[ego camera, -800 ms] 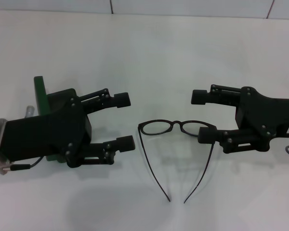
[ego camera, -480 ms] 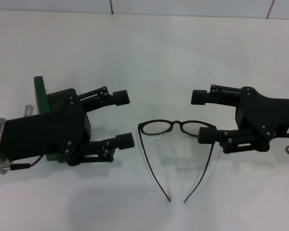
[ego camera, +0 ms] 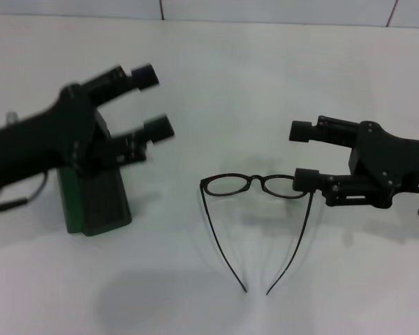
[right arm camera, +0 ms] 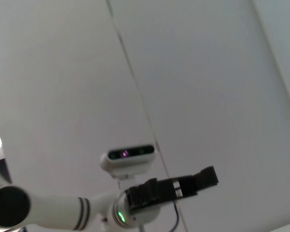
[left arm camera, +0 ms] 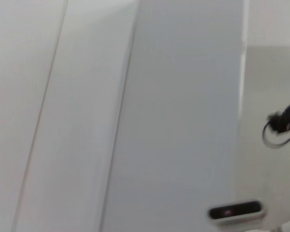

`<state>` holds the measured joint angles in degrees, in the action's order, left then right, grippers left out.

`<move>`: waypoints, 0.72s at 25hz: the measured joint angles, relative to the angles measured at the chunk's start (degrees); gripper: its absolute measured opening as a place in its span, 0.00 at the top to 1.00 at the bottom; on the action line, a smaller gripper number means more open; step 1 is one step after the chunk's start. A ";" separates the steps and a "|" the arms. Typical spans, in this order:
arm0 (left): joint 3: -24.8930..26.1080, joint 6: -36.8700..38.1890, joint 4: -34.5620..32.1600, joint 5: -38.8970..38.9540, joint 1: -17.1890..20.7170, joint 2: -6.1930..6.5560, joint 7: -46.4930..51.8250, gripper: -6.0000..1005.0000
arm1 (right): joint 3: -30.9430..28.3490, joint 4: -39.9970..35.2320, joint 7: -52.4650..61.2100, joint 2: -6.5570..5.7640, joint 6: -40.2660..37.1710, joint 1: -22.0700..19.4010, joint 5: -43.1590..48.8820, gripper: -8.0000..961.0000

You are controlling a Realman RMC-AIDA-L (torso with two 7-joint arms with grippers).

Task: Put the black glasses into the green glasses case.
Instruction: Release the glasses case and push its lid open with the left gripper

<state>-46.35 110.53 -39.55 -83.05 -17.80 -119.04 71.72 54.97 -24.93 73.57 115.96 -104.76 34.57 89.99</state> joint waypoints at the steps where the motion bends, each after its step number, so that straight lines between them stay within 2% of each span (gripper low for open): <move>1: 0.15 -1.33 -4.91 -0.84 0.80 -0.50 3.71 0.15 | 0.00 -0.07 0.00 0.00 0.16 -0.17 -0.18 0.11; 2: 0.01 -2.41 -8.55 -1.44 1.27 -0.59 6.58 0.15 | 0.00 -0.19 0.00 -0.01 0.52 -0.39 -0.33 0.11; 7: -1.43 -12.03 -38.15 -9.94 4.07 -0.91 31.07 0.18 | 0.03 -0.33 0.01 -0.07 1.18 -1.56 -2.22 0.11; 10: -3.53 -16.72 -52.92 -19.81 5.14 -0.97 43.20 0.21 | 0.04 -0.32 0.02 -0.16 0.61 -2.52 -3.41 0.11; 12: -6.02 -18.87 -63.46 -31.89 4.79 -0.76 54.95 0.23 | 0.05 -0.32 -0.01 -0.21 0.56 -3.09 -3.87 0.11; 15: -10.32 -18.88 -70.41 -45.78 3.52 -0.62 67.73 0.24 | 0.05 -0.32 -0.14 -0.26 0.60 -3.35 -4.11 0.11; 18: -15.99 -18.78 -72.19 -54.93 3.33 -0.61 77.32 0.25 | 0.05 -0.30 -0.29 -0.29 0.65 -3.36 -4.14 0.11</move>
<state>-62.35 91.76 -111.75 -137.98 -14.47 -119.65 149.04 55.02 -25.22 73.28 115.67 -104.11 31.21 85.85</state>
